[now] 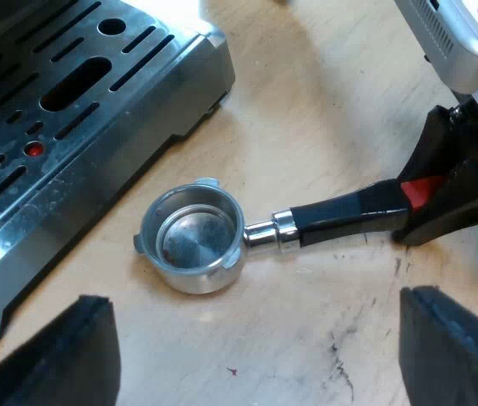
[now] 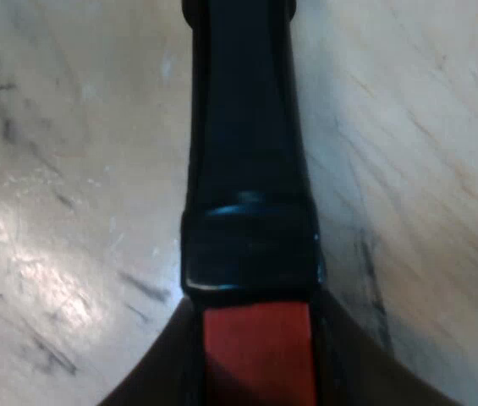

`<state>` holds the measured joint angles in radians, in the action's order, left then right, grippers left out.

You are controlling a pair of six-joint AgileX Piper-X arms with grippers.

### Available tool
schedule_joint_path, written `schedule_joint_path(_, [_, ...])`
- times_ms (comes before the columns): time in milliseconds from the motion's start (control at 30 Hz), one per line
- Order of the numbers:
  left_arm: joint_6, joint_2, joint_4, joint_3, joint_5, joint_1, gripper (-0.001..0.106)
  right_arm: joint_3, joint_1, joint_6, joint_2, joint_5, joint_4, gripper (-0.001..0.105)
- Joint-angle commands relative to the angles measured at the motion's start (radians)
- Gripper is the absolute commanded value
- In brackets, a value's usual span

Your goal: Grind coffee beans and then tamp

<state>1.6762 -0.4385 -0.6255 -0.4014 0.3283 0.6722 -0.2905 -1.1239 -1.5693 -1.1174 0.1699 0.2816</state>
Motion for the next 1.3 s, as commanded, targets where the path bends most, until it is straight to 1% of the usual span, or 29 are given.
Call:
schedule_joint_path(33, [0.008, 0.001, 0.009, 0.000, 0.006, 0.003, 0.069, -0.001, 0.004, 0.004, 0.011, -0.027, 0.046, 0.020])
schedule_joint_path(167, [0.008, 0.001, 0.009, 0.000, 0.015, 0.003, 0.069, -0.001, 0.004, 0.025, 0.011, -0.027, 0.064, 0.047])
schedule_joint_path(267, [0.008, 0.001, 0.009, 0.000, 0.020, 0.003, 0.069, -0.001, 0.004, 0.025, 0.014, -0.027, 0.113, 0.053])
schedule_joint_path(367, [0.008, 0.001, 0.009, 0.000, 0.020, 0.003, 0.069, -0.001, 0.004, 0.042, 0.013, -0.027, 0.152, 0.052])
schedule_joint_path(467, [0.008, 0.001, 0.009, 0.000, 0.020, 0.003, 0.069, -0.014, 0.004, 0.082, 0.013, -0.027, 0.244, 0.052])
schedule_joint_path(600, [0.008, 0.001, 0.009, 0.000, 0.020, 0.003, 0.069, -0.053, 0.004, 0.086, 0.016, -0.027, 0.372, 0.052])
schedule_joint_path(700, [0.008, 0.001, 0.009, 0.000, 0.020, 0.003, 0.069, -0.090, 0.004, 0.086, 0.016, -0.027, 0.453, 0.052])
schedule_joint_path(767, [0.010, 0.001, 0.009, 0.000, 0.020, 0.003, 0.069, -0.135, 0.004, 0.086, 0.016, -0.025, 0.538, 0.052])
schedule_joint_path(900, [0.018, 0.001, 0.009, 0.000, 0.020, 0.003, 0.069, -0.178, 0.004, 0.086, 0.016, -0.013, 0.600, 0.052])
schedule_joint_path(933, [0.033, 0.001, 0.009, 0.000, 0.020, 0.003, 0.069, -0.206, 0.004, 0.086, 0.014, -0.009, 0.634, 0.052])
schedule_joint_path(967, [0.035, 0.001, 0.009, 0.000, 0.020, 0.003, 0.069, -0.235, 0.004, 0.084, 0.014, -0.009, 0.662, 0.052])
schedule_joint_path(1000, [0.035, 0.004, 0.007, -0.001, 0.020, 0.003, 0.069, -0.246, 0.004, 0.084, 0.019, -0.009, 0.678, 0.052])
schedule_joint_path(1133, [0.035, 0.004, -0.008, -0.023, 0.020, 0.003, 0.069, -0.299, 0.002, 0.084, 0.072, 0.036, 0.722, 0.052])
schedule_joint_path(1200, [0.035, 0.004, -0.008, -0.036, 0.020, 0.003, 0.069, -0.313, 0.002, 0.084, 0.108, 0.039, 0.726, 0.052])
schedule_joint_path(1300, [0.035, 0.004, -0.029, -0.078, 0.018, 0.003, 0.069, -0.330, 0.002, 0.086, 0.183, 0.039, 0.719, 0.052])
